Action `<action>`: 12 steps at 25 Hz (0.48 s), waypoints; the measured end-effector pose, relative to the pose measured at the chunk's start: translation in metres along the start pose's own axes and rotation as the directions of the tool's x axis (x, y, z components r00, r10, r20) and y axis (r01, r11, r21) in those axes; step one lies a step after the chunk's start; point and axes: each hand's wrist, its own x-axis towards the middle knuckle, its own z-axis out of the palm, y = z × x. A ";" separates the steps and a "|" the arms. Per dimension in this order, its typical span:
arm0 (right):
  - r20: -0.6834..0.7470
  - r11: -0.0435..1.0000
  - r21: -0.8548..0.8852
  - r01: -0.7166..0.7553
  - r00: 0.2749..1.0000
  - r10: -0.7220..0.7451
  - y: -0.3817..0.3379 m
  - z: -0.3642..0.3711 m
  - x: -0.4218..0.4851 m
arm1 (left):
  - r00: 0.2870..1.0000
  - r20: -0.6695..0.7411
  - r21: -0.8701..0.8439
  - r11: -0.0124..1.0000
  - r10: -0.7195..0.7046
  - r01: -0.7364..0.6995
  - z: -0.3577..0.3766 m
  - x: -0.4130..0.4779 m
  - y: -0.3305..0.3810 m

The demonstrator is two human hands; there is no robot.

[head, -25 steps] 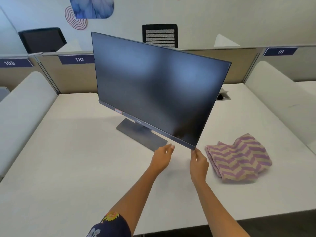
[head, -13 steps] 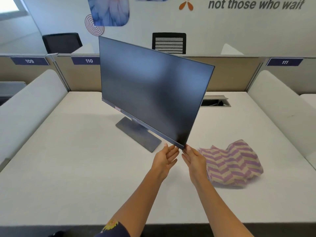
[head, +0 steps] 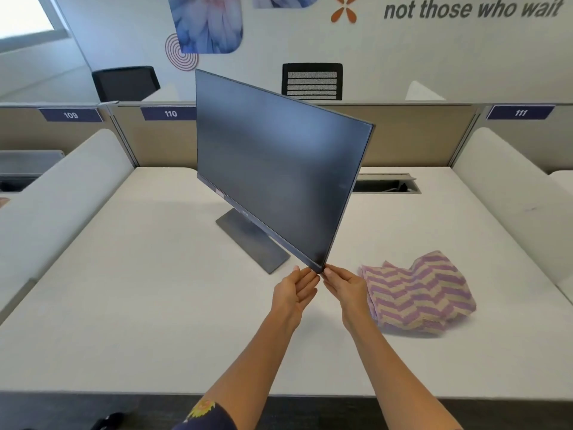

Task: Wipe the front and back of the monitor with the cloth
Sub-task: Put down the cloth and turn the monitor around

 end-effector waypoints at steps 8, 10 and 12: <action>0.090 0.998 -0.057 0.029 0.996 -0.024 0.002 0.012 -0.018 | 0.997 -0.072 -0.074 0.997 -0.007 0.002 -0.027 -0.005 0.001; 0.133 0.997 -0.064 0.045 0.990 -0.036 0.000 0.014 -0.022 | 0.996 -0.089 -0.115 0.993 -0.017 0.007 -0.034 -0.006 0.002; 0.183 0.995 -0.079 0.057 0.982 -0.042 -0.002 0.017 -0.024 | 0.995 -0.102 -0.145 0.989 -0.015 0.001 -0.040 -0.008 0.004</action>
